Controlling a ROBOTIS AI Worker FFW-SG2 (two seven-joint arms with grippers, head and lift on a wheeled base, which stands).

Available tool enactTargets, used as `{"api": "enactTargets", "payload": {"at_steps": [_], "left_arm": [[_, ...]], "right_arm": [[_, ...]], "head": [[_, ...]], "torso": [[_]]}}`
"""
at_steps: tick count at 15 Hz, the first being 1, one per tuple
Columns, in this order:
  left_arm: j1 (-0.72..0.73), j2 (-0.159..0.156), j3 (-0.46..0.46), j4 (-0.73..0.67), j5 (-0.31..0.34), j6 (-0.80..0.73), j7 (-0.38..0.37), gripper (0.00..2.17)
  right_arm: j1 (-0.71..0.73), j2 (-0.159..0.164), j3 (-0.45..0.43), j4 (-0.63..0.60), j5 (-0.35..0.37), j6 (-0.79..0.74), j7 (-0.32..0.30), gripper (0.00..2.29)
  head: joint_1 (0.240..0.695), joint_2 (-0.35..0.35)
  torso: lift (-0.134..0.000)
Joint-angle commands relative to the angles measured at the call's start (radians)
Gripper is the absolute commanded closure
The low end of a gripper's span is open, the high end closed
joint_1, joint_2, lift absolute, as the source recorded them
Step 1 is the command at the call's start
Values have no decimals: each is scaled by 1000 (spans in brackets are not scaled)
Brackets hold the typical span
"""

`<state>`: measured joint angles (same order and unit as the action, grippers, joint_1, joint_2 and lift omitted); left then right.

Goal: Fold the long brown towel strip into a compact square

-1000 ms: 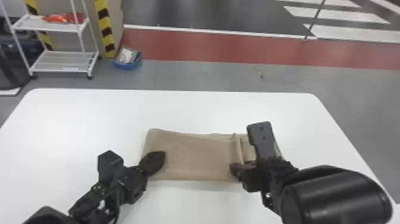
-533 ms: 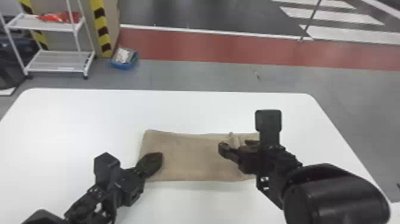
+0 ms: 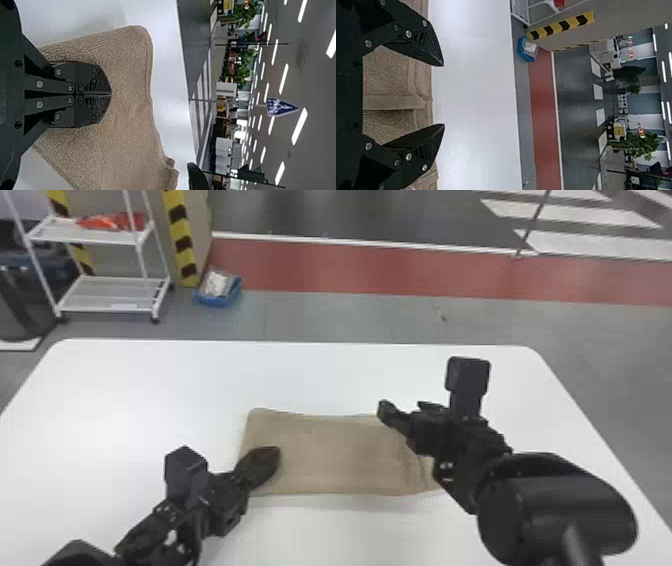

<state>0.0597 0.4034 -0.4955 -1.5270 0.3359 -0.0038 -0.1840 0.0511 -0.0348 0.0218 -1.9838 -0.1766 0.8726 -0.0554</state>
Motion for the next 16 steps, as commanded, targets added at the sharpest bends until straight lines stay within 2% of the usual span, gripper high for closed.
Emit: {"api": "enactTargets", "payload": {"at_steps": [1,7,8,9,12,16], "left_arm": [[-1,0,0,2,0,0,-3,1831],[-11,-9,-1,18,-8,0,-8,1831],[-14,-9,-1,21,-6,0,-8,1831],[-17,-9,0,24,-6,0,-8,1831],[-24,-12,-1,30,-6,0,-8,1831],[-35,-17,-1,39,-5,0,-9,1831]], "right_arm": [[-17,-1,-11,39,-8,-30,0,407],[-88,-16,-17,160,-4,-39,32,495],[-100,-17,-19,169,-4,-17,45,508],[-105,-20,-19,171,-6,7,54,623],[-128,-22,-23,171,-11,161,91,650],[-106,-28,-10,115,0,176,104,1082]], "head": [[695,-132],[695,-143],[695,-143],[695,-143],[695,-136],[695,-130]], "torso": [[-124],[-124],[-124],[-124],[-124],[-124]]}}
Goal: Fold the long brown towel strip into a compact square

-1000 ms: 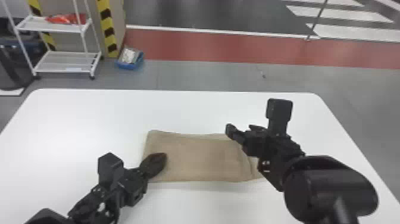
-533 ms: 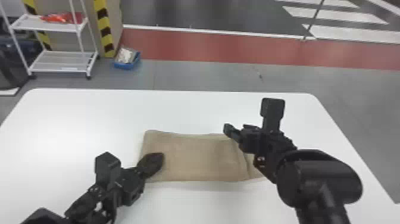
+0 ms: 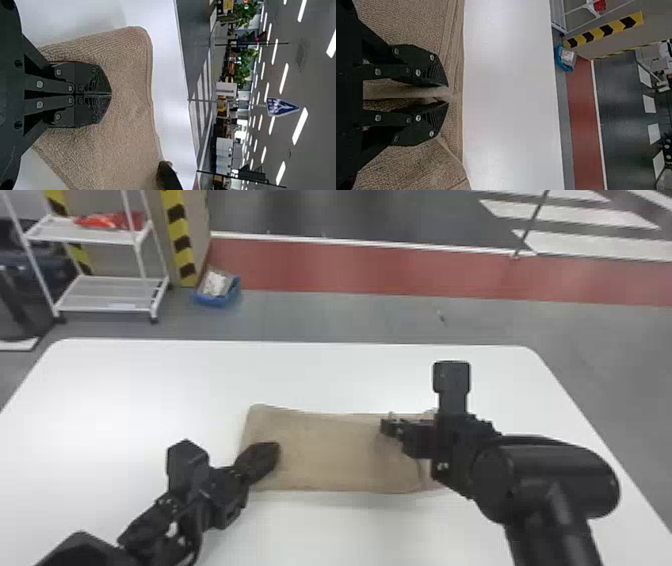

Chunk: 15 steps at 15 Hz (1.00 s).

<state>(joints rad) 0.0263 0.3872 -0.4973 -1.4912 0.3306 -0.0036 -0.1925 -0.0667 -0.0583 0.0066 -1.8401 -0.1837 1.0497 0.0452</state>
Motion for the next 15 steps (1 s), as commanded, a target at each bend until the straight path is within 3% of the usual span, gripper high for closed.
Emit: {"api": "enactTargets", "payload": {"at_steps": [1,5,9,15], "left_arm": [[-5,-1,-3,5,-1,0,-1,1831],[-6,-1,-3,5,-1,0,1,1831],[-6,-1,-6,5,-1,0,1,1831],[-3,2,-7,5,-1,0,1,1831]], "right_arm": [[15,-11,16,-50,21,-1,4,1092],[11,-18,29,-80,52,8,5,1075],[-27,-31,53,-44,78,79,65,1028],[-61,-31,81,-2,105,88,87,977]], "head": [[695,-128],[695,-130],[695,-126],[695,-115]], "torso": [[-124],[-124],[-124],[-124]]}}
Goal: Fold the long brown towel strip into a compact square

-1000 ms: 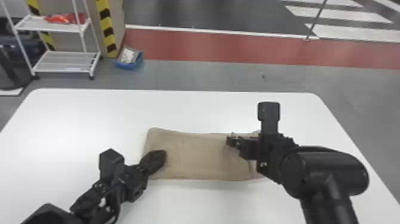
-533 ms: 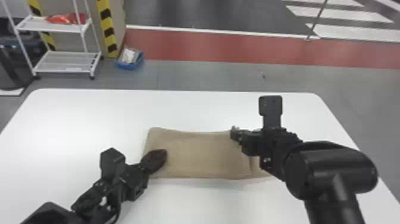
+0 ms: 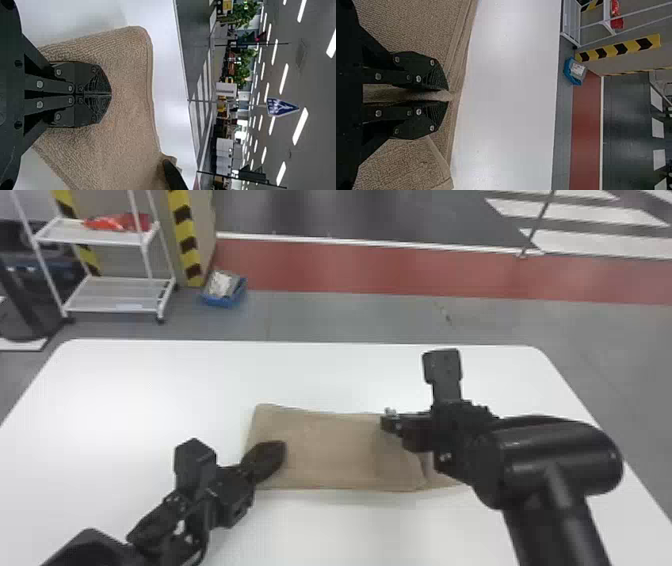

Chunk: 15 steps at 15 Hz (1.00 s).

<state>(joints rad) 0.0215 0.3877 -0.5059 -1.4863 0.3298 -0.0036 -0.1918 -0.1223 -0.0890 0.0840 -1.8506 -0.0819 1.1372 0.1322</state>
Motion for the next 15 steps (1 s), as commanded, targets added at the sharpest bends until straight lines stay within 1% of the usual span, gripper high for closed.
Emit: {"api": "enactTargets", "payload": {"at_steps": [1,3,7,13,14,15], "left_arm": [[3,3,1,0,0,0,0,1831],[5,5,1,-2,0,0,-2,1831],[8,8,1,-3,2,0,-2,1831],[8,8,7,-2,2,0,-2,1831],[8,8,7,-2,0,0,-2,1831],[8,7,7,-2,0,0,-2,1831]], "right_arm": [[-7,0,3,11,8,0,1,977],[-8,0,11,13,18,-6,1,832],[-11,3,10,13,18,-3,-6,832],[-53,2,8,37,14,-3,-6,839],[-56,2,8,42,16,-3,-5,842],[-56,0,7,44,16,-3,-2,1025]], "head": [[695,-115],[695,-113],[695,-112],[695,-111],[695,-110],[695,-109]], "torso": [[-124],[-124],[-124],[-124],[-124],[-124]]}}
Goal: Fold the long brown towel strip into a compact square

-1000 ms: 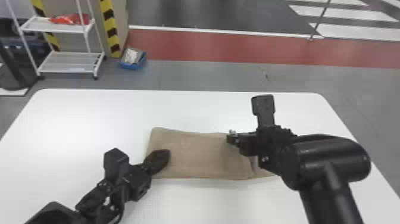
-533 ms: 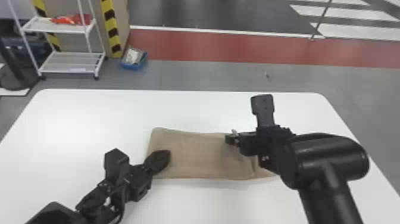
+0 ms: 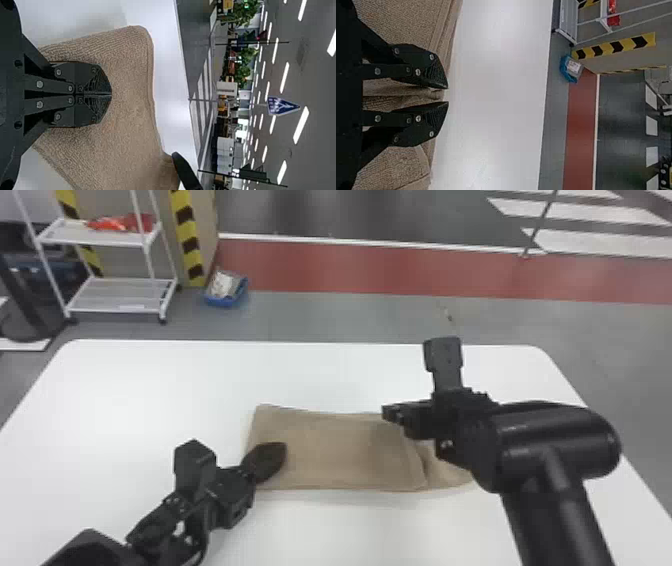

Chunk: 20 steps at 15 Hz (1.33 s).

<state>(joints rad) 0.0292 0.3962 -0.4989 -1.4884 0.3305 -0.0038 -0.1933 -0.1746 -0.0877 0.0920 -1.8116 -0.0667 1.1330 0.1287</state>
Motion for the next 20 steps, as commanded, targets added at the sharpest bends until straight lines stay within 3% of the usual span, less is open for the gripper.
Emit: {"api": "enactTargets", "payload": {"at_steps": [1,2,5,12,16,18,19,20], "left_arm": [[-2,-3,0,0,-1,0,0,1831],[-3,-5,0,2,-5,0,0,1831],[-6,-8,0,3,-10,0,0,1831],[-8,-8,-1,8,-7,3,0,1831],[8,-2,5,-10,-4,3,3,1828],[31,1,26,-32,-2,-6,11,1460],[40,1,37,-44,-2,-12,9,900],[41,3,40,-50,1,-12,9,529]], "right_arm": [[-5,-6,-1,8,1,2,6,1197],[-11,-9,-5,14,-1,14,16,1416],[-6,-15,-6,17,-1,8,31,1642],[78,-27,69,-143,71,-130,72,1649],[127,-27,81,-259,56,-60,66,1649],[168,-38,72,-347,56,8,43,1649],[190,-53,52,-379,47,20,31,1649],[205,-64,20,-396,27,23,22,1649]], "head": [[695,-108],[695,-109],[695,-114],[695,-105],[695,-73],[695,-67],[695,-65],[695,-66]], "torso": [[-124],[-124],[-124],[-124],[-124],[-124],[-124],[-124]]}}
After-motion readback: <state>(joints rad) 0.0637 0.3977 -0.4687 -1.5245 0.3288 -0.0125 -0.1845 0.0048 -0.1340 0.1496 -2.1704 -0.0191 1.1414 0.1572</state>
